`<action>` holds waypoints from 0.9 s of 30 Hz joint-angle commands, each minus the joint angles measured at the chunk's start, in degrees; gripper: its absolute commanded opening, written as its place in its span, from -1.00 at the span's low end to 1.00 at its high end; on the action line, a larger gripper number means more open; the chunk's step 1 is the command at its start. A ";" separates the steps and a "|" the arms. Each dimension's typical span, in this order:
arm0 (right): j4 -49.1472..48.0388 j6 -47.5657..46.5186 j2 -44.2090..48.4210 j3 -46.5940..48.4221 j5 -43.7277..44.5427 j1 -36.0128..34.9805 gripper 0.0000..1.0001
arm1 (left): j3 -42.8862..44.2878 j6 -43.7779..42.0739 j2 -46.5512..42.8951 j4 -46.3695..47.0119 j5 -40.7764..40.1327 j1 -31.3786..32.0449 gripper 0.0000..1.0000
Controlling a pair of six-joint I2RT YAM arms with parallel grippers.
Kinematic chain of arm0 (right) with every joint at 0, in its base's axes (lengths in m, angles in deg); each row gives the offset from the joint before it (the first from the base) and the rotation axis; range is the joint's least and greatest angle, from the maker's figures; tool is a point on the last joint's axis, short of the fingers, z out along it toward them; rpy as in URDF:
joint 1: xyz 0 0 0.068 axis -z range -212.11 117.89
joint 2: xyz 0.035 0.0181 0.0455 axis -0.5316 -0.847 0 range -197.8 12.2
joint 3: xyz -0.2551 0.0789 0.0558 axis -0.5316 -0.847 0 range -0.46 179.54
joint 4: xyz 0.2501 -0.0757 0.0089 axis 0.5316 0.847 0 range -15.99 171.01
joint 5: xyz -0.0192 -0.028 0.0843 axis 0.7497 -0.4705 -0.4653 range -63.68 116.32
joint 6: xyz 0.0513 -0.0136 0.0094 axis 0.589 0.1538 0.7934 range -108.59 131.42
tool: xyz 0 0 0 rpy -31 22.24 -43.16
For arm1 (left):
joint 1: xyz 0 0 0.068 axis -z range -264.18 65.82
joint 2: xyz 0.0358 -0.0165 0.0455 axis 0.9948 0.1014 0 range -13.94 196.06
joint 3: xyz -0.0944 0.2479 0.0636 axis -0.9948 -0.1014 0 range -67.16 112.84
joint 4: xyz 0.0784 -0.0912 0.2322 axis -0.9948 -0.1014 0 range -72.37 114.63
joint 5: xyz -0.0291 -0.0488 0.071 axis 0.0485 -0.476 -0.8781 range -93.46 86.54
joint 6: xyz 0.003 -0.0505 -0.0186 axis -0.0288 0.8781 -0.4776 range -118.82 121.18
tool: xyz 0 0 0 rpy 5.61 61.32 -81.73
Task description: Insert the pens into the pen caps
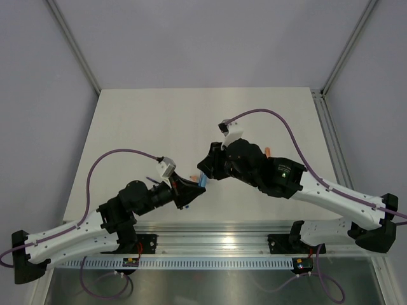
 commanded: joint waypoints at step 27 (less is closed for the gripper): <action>-8.63 18.69 -0.03 -18.15 12.37 -19.08 -0.60 | 14.35 -3.47 0.67 8.32 -10.05 0.01 -1.00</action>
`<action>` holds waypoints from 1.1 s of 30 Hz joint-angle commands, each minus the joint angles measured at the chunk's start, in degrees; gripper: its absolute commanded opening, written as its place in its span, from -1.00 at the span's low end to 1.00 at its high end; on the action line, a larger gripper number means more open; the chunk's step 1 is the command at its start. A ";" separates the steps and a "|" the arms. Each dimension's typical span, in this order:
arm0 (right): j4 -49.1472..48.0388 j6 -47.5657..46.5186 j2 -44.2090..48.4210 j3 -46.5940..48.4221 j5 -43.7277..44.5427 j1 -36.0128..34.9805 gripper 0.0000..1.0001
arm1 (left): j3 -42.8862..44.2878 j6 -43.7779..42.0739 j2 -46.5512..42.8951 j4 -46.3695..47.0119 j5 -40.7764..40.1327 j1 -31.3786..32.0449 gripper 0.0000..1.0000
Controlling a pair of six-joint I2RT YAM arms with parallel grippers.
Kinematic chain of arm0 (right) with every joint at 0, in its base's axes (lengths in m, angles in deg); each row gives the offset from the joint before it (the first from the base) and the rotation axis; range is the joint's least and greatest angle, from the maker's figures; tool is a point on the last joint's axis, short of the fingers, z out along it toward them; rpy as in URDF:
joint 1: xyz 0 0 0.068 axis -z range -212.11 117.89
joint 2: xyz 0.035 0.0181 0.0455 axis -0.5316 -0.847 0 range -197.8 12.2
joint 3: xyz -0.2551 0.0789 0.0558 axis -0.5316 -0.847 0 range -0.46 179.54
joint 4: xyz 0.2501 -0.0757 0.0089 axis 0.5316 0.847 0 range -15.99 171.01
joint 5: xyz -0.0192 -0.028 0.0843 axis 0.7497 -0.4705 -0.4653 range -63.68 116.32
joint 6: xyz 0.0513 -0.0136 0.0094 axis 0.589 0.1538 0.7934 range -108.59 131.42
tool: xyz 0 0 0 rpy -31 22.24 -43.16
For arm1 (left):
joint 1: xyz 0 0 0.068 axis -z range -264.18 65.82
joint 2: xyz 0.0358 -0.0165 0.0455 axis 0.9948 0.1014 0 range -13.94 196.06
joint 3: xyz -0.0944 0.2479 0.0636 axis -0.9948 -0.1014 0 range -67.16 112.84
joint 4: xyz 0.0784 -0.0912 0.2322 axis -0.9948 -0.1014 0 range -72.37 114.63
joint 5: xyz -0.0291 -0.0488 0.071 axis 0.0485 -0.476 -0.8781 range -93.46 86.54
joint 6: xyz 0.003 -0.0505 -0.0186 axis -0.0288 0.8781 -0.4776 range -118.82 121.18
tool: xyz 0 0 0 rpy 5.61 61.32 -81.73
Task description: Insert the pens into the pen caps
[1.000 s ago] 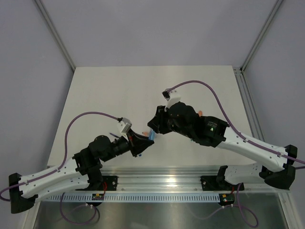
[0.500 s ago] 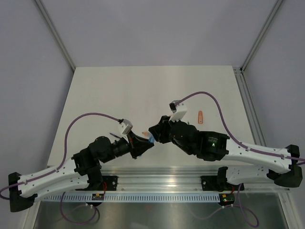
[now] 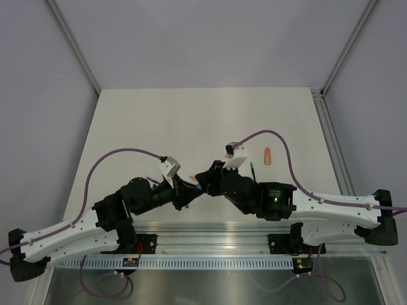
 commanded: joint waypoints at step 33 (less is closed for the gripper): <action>-10.45 13.46 -13.56 -10.12 -12.78 -8.08 -0.88 | 22.40 0.28 10.20 22.41 -2.43 -6.51 -1.00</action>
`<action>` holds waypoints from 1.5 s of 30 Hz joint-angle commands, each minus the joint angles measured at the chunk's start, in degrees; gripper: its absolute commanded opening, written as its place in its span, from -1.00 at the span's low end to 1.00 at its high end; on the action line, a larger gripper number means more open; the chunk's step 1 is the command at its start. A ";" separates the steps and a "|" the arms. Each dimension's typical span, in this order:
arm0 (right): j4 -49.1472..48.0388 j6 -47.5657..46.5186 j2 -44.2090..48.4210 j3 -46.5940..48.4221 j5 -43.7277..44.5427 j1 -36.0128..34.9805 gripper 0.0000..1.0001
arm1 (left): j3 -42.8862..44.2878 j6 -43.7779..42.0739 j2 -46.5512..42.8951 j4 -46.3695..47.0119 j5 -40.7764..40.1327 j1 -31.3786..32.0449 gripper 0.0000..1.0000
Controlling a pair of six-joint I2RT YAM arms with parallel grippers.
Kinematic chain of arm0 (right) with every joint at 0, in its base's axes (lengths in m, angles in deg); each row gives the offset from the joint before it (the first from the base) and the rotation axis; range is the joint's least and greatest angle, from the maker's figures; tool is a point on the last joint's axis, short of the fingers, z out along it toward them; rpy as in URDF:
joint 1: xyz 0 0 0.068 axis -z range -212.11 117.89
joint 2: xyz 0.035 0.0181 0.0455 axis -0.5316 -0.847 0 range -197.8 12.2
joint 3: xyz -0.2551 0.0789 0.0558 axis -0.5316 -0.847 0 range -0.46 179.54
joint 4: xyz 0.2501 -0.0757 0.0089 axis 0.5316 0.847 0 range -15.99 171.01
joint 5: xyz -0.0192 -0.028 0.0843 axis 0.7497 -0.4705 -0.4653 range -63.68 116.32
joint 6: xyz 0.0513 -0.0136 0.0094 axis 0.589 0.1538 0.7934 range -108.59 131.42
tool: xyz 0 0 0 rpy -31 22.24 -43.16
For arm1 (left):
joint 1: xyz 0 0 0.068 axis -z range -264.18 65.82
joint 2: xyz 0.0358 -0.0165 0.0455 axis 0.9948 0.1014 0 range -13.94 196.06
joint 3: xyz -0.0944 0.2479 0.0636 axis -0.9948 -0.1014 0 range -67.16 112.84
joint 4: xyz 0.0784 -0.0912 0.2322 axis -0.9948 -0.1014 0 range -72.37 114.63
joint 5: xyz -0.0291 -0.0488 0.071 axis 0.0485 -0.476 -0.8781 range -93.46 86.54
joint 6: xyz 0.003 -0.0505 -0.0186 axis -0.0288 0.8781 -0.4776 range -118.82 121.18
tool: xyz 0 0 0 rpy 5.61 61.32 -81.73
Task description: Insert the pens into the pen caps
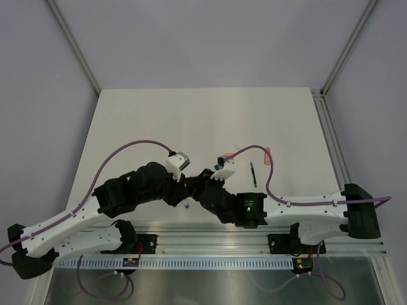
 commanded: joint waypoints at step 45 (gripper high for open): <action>-2.83 -11.39 14.27 -5.19 -30.30 15.50 -0.89 | -15.32 8.79 -6.40 41.93 -4.13 0.57 -0.96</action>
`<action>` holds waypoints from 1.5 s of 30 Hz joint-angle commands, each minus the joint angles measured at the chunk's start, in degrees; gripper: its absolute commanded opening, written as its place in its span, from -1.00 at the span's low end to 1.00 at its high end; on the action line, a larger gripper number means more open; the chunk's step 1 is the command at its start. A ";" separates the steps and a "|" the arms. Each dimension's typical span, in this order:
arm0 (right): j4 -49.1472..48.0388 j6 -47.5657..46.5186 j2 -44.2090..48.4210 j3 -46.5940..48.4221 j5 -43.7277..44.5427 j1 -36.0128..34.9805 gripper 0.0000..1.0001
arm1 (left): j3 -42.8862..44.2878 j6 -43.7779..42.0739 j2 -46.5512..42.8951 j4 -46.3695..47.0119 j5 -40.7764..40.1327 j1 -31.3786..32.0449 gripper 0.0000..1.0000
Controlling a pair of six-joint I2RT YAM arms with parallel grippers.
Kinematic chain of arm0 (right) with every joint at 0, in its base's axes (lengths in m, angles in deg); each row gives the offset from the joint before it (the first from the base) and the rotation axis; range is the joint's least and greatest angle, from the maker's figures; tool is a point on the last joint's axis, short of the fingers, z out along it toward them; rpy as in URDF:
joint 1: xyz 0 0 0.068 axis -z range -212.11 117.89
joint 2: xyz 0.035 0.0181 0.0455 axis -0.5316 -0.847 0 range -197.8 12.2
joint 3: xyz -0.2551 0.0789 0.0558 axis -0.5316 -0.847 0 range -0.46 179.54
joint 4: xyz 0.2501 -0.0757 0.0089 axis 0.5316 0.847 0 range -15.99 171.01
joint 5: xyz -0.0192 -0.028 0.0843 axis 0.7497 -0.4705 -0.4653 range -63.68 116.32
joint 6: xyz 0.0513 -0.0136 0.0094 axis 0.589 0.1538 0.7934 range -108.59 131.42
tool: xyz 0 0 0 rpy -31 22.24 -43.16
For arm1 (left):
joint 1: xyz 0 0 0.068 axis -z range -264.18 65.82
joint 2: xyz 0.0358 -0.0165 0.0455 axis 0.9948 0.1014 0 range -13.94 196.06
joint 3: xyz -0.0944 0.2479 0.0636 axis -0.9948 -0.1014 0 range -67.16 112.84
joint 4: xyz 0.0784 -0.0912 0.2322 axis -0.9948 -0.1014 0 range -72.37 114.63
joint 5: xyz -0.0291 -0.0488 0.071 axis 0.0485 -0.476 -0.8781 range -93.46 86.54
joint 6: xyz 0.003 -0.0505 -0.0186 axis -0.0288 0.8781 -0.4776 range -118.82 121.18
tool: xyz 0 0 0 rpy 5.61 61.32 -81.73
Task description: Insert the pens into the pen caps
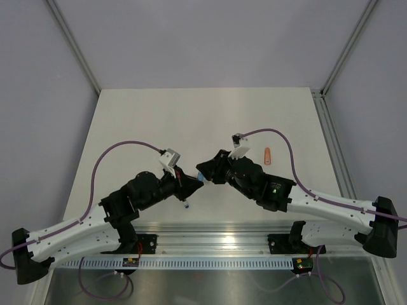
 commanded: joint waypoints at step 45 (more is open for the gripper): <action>-0.42 -2.07 -16.62 12.24 -11.07 9.27 -1.00 | 1.20 -1.35 -7.31 -2.37 0.48 -2.48 0.57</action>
